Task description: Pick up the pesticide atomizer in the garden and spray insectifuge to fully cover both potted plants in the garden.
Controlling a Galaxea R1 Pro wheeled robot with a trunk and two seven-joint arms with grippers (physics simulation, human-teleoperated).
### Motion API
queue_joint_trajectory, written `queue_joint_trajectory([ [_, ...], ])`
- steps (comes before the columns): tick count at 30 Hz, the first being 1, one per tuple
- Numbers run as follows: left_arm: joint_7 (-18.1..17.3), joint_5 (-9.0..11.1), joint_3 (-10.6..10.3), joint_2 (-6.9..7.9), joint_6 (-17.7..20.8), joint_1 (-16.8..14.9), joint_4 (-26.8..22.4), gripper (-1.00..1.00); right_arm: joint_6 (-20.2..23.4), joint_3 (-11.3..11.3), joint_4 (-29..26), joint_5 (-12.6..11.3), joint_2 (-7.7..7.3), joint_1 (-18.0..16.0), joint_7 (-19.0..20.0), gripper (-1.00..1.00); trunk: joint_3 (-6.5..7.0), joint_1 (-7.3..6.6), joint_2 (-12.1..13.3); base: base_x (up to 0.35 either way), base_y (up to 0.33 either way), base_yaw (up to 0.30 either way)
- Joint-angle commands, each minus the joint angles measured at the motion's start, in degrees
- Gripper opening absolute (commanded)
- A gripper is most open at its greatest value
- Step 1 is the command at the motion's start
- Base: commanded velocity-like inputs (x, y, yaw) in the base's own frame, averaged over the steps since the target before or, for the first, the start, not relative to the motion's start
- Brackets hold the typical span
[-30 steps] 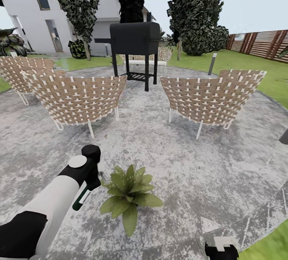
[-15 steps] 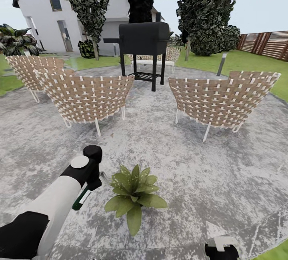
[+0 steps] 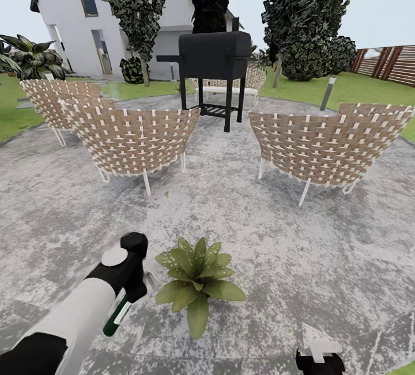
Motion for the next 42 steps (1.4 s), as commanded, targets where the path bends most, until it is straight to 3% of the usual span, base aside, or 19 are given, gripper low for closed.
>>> queue_joint_trajectory([
  [1,-0.3,1.2,0.4,0.06,0.6,0.3,0.0,-1.00,-0.2,0.5,0.0,-0.6,-0.05,0.0,-0.1,1.00,-0.05,-0.01,0.0,0.000,0.000,0.000],
  [4,0.1,3.3,1.2,0.88,0.5,1.0,0.6,-1.00,-0.2,0.5,0.0,-0.6,-0.09,0.0,-0.1,1.00,-0.05,-0.01,0.0,0.000,0.000,0.000],
  [11,0.3,3.8,1.7,4.04,0.5,2.9,0.2,-1.00,-0.2,0.5,0.0,-0.7,-0.10,0.0,-0.1,1.00,-0.05,-0.01,0.0,0.000,0.000,0.000],
  [14,0.7,3.8,3.5,3.97,0.4,2.9,0.0,-1.00,-0.2,0.5,-0.1,-0.7,-0.02,0.0,-0.1,1.00,-0.05,-0.01,0.0,0.000,0.000,0.125],
  [19,4.0,3.9,3.9,3.81,0.5,3.2,0.6,-1.00,-0.2,0.5,-0.1,-0.8,-0.01,0.0,-0.1,1.00,-0.05,-0.01,0.0,0.000,0.000,0.215],
  [21,4.2,5.0,3.9,3.68,0.5,3.8,0.6,-1.00,-0.3,0.5,-0.1,-0.8,-0.01,0.0,-0.1,1.00,-0.05,-0.01,0.0,0.000,0.000,0.044],
  [23,4.8,8.4,3.8,3.47,0.5,4.2,0.6,-1.00,-0.2,0.5,-0.1,-0.8,-0.01,0.0,-0.1,1.00,-0.05,-0.01,0.0,0.000,0.000,0.012],
  [27,11.1,13.8,3.8,3.49,0.4,5.1,0.8,-1.00,-0.3,0.4,-0.1,-0.8,-0.07,0.0,-0.1,1.00,-0.05,-0.01,0.0,0.000,0.000,0.002],
  [34,15.3,15.8,3.9,4.20,0.1,8.6,0.1,-1.00,-0.4,0.4,-0.1,-1.0,-0.46,0.0,0.0,1.00,-0.05,-0.01,0.0,0.000,0.000,0.000],
  [37,15.7,18.3,4.1,3.51,0.1,8.6,-1.4,-1.00,-0.4,0.4,-0.1,-1.0,-0.46,0.0,0.1,1.00,-0.05,-0.01,0.0,0.000,0.000,0.000],
  [40,15.8,19.2,4.1,2.19,0.1,8.5,-4.1,-1.00,-0.4,0.4,-0.1,-1.0,-0.45,0.0,0.1,1.00,-0.05,-0.01,0.0,0.000,0.000,0.000],
  [42,15.8,19.1,4.0,2.29,0.2,8.2,-4.7,-1.00,-0.4,0.4,-0.1,-1.0,-0.45,0.0,0.1,1.00,-0.05,-0.01,0.0,0.000,0.000,0.000],
])
